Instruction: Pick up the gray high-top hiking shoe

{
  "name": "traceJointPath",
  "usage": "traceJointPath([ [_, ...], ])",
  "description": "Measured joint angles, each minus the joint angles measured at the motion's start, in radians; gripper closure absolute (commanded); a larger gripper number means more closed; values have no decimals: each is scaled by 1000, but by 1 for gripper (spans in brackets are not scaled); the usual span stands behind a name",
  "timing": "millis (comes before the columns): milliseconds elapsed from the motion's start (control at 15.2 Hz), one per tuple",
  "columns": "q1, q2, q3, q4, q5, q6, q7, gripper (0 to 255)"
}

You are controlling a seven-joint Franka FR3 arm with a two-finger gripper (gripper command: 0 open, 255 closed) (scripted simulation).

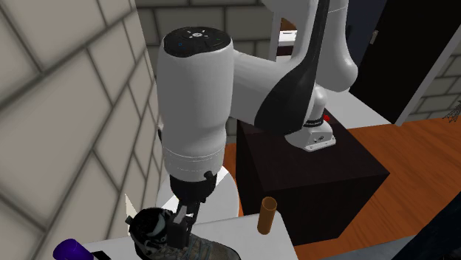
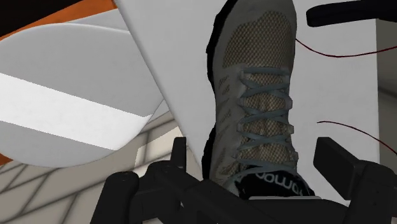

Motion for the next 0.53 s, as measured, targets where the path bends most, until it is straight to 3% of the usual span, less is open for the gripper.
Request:
traceJointPath([
  [198,45,85,-24,83,-72,-2,64,0],
  [528,64,130,-43,79,-112,42,97,0],
])
